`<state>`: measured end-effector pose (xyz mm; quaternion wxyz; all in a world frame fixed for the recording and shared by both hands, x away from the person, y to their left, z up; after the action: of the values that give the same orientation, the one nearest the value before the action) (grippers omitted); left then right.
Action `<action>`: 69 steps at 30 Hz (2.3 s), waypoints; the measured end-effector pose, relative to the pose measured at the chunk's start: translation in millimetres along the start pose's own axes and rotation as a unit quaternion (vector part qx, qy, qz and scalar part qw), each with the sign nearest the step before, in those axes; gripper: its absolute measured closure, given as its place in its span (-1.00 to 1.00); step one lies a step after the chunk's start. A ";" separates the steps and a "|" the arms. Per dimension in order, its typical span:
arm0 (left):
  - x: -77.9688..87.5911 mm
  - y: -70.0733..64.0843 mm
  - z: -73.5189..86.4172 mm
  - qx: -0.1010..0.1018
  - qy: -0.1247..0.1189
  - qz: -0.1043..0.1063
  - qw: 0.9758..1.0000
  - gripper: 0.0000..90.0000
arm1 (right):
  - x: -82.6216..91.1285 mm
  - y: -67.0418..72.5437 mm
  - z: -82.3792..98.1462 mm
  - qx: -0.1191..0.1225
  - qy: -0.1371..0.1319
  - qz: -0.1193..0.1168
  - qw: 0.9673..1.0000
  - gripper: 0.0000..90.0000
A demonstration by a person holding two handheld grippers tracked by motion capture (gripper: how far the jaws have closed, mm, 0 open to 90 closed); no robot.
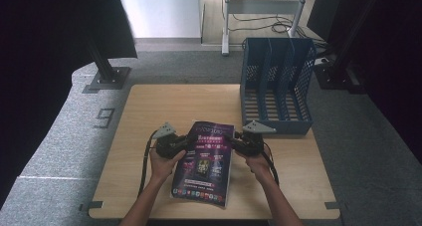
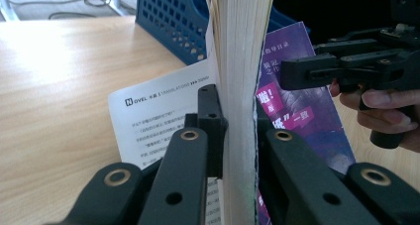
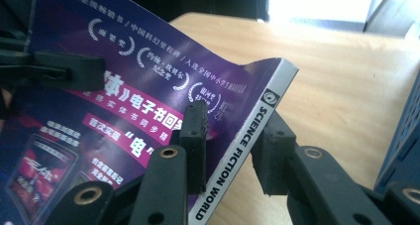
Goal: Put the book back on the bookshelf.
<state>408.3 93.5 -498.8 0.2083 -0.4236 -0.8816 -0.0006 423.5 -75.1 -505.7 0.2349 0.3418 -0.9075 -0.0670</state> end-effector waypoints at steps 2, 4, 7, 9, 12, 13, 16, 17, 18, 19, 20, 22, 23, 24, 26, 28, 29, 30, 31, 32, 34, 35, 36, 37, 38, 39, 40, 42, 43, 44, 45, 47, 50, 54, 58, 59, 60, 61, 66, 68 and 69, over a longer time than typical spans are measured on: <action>1.3 -0.3 -4.2 0.000 -0.005 -0.001 1.000 0.86 | 3.1 1.4 -6.0 0.007 -0.009 -0.004 1.000 0.55; 3.5 -1.0 -9.5 -0.003 -0.011 -0.002 1.000 0.86 | 6.4 3.2 -12.4 0.014 -0.018 -0.006 1.000 0.57; 7.4 -2.6 -16.8 -0.006 -0.021 -0.002 1.000 0.86 | 11.8 7.7 -22.5 0.022 -0.033 -0.007 0.999 0.60; 9.8 -3.3 -20.1 -0.008 -0.026 -0.004 1.000 0.86 | 14.9 10.8 -27.8 0.025 -0.041 -0.009 0.999 0.62; 13.2 -4.2 -24.1 -0.010 -0.031 -0.005 0.999 0.86 | 18.6 14.8 -33.5 0.028 -0.049 -0.013 0.998 0.64; 14.2 -4.3 -24.9 -0.011 -0.033 -0.005 0.999 0.86 | 19.8 16.1 -35.1 0.030 -0.052 -0.014 0.998 0.65; 16.1 -4.4 -27.0 -0.013 -0.036 -0.006 0.999 0.86 | 22.4 19.3 -38.5 0.034 -0.056 -0.017 0.998 0.66; 16.9 -4.5 -27.7 -0.014 -0.036 -0.006 0.999 0.86 | 23.0 20.1 -39.8 0.037 -0.059 -0.016 0.997 0.66; 17.7 -4.6 -29.0 -0.015 -0.039 -0.007 0.999 0.86 | 23.5 21.1 -40.9 0.040 -0.061 -0.016 0.997 0.67; 18.3 -4.6 -30.0 -0.016 -0.041 -0.008 0.999 0.86 | 24.4 22.3 -42.5 0.043 -0.063 -0.016 0.997 0.67; 19.2 -4.8 -31.4 -0.016 -0.044 -0.009 0.999 0.86 | 24.9 23.1 -43.7 0.045 -0.065 -0.016 0.997 0.68; 20.8 -4.7 -35.3 -0.018 -0.048 -0.011 0.999 0.86 | 26.6 25.4 -47.4 0.052 -0.071 -0.016 0.996 0.69; 21.8 -4.8 -37.4 -0.019 -0.049 -0.012 0.999 0.86 | 27.4 26.9 -49.6 0.054 -0.074 -0.015 0.996 0.69; 22.6 -4.8 -39.9 -0.020 -0.051 -0.014 0.998 0.86 | 28.3 28.6 -52.0 0.060 -0.077 -0.015 0.995 0.70; 24.5 -4.4 -44.9 -0.027 -0.051 -0.018 0.998 0.86 | 29.7 31.0 -56.3 0.069 -0.078 -0.011 0.995 0.71; 25.7 -4.4 -48.2 -0.029 -0.053 -0.020 0.998 0.86 | 30.9 32.4 -60.7 0.069 -0.081 -0.010 0.994 0.73; 26.4 -4.5 -49.6 -0.030 -0.054 -0.021 0.998 0.86 | 31.4 32.9 -62.8 0.071 -0.085 -0.010 0.994 0.74; 27.2 -4.4 -50.0 -0.032 -0.054 -0.022 0.998 0.86 | 32.0 33.4 -64.1 0.070 -0.088 -0.010 0.994 0.74; 27.8 -4.5 -50.1 -0.033 -0.054 -0.022 0.998 0.86 | 32.5 33.9 -64.9 0.070 -0.091 -0.012 0.993 0.75; 28.0 -4.5 -49.8 -0.034 -0.054 -0.023 0.998 0.86 | 32.7 34.3 -65.3 0.070 -0.093 -0.013 0.993 0.75; 28.5 -4.5 -49.5 -0.034 -0.054 -0.023 0.998 0.86 | 32.9 34.9 -64.8 0.068 -0.094 -0.014 0.993 0.76; 28.7 -4.5 -49.5 -0.034 -0.054 -0.023 0.998 0.86 | 32.9 34.9 -64.8 0.068 -0.094 -0.014 0.993 0.76; 28.9 -4.4 -49.6 -0.035 -0.054 -0.024 0.998 0.86 | 33.1 35.3 -64.7 0.068 -0.094 -0.015 0.993 0.76; 28.8 -4.5 -50.3 -0.034 -0.056 -0.024 0.998 0.86 | 33.2 35.5 -64.9 0.068 -0.094 -0.014 0.993 0.76; 29.2 -4.3 -50.7 -0.036 -0.056 -0.024 0.998 0.86 | 33.2 35.6 -65.2 0.069 -0.095 -0.014 0.993 0.76; 29.3 -4.2 -51.8 -0.035 -0.057 -0.025 0.997 0.86 | 33.3 35.8 -65.9 0.071 -0.098 -0.015 0.993 0.76; 29.8 -4.1 -53.4 -0.036 -0.058 -0.026 0.997 0.86 | 33.7 36.3 -66.6 0.072 -0.099 -0.015 0.992 0.76; 31.0 -4.1 -57.9 -0.039 -0.061 -0.028 0.997 0.86 | 34.7 37.6 -69.3 0.076 -0.108 -0.016 0.991 0.76; 32.3 -4.4 -60.6 -0.041 -0.063 -0.028 0.997 0.86 | 35.6 38.8 -70.9 0.081 -0.113 -0.018 0.990 0.76; 33.3 -4.5 -61.9 -0.043 -0.064 -0.029 0.997 0.86 | 36.9 40.6 -72.6 0.084 -0.119 -0.021 0.989 0.77; 34.1 -4.7 -62.2 -0.044 -0.064 -0.030 0.997 0.85 | 37.7 41.9 -73.4 0.086 -0.121 -0.024 0.989 0.77; 34.9 -4.9 -61.2 -0.043 -0.064 -0.029 0.997 0.85 | 38.5 43.0 -73.2 0.090 -0.120 -0.025 0.988 0.77; 35.3 -5.8 -57.5 -0.041 -0.064 -0.028 0.997 0.85 | 38.6 43.3 -70.7 0.091 -0.114 -0.027 0.989 0.77; 33.3 -5.3 -51.4 -0.043 -0.059 -0.028 0.997 0.84 | 37.6 41.7 -66.2 0.090 -0.107 -0.025 0.990 0.77; 34.7 -3.7 -49.3 -0.042 -0.067 -0.027 0.997 0.76 | 39.6 41.3 -64.0 0.082 -0.110 -0.031 0.990 0.78; 35.2 -2.9 -49.0 -0.043 -0.068 -0.029 0.996 0.70 | 40.4 41.8 -63.5 0.084 -0.111 -0.033 0.990 0.78; 35.6 -2.2 -48.5 -0.043 -0.068 -0.029 0.996 0.66 | 41.6 42.6 -62.9 0.084 -0.112 -0.033 0.990 0.79; 35.8 -1.6 -48.1 -0.044 -0.070 -0.029 0.996 0.63 | 43.1 43.7 -62.0 0.082 -0.115 -0.036 0.989 0.79; 35.9 -4.4 -48.2 -0.050 -0.073 -0.018 0.996 0.66 | 50.7 51.7 -56.5 0.088 -0.128 -0.044 0.987 0.79; 36.4 -6.3 -48.3 -0.048 -0.072 -0.010 0.996 0.74 | 51.2 52.8 -55.6 0.094 -0.129 -0.040 0.986 0.74; 36.5 -6.7 -48.3 -0.047 -0.073 -0.008 0.996 0.76 | 50.0 52.6 -55.4 0.093 -0.128 -0.044 0.986 0.70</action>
<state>400.8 108.0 -440.1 0.1236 -0.4251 -0.8966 -0.0131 385.9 -65.7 -423.0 0.0811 0.3901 -0.9165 -0.0353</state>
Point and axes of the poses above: each handheld gripper's, and its own axes: x roughly backward along the jaws, z roughly out of its underside, y roughly to its left, the point moved 9 cm from there along -x, roughly forward along the jaws, and after that the axes turned 5 degrees about -x, right-handed, at the moved point
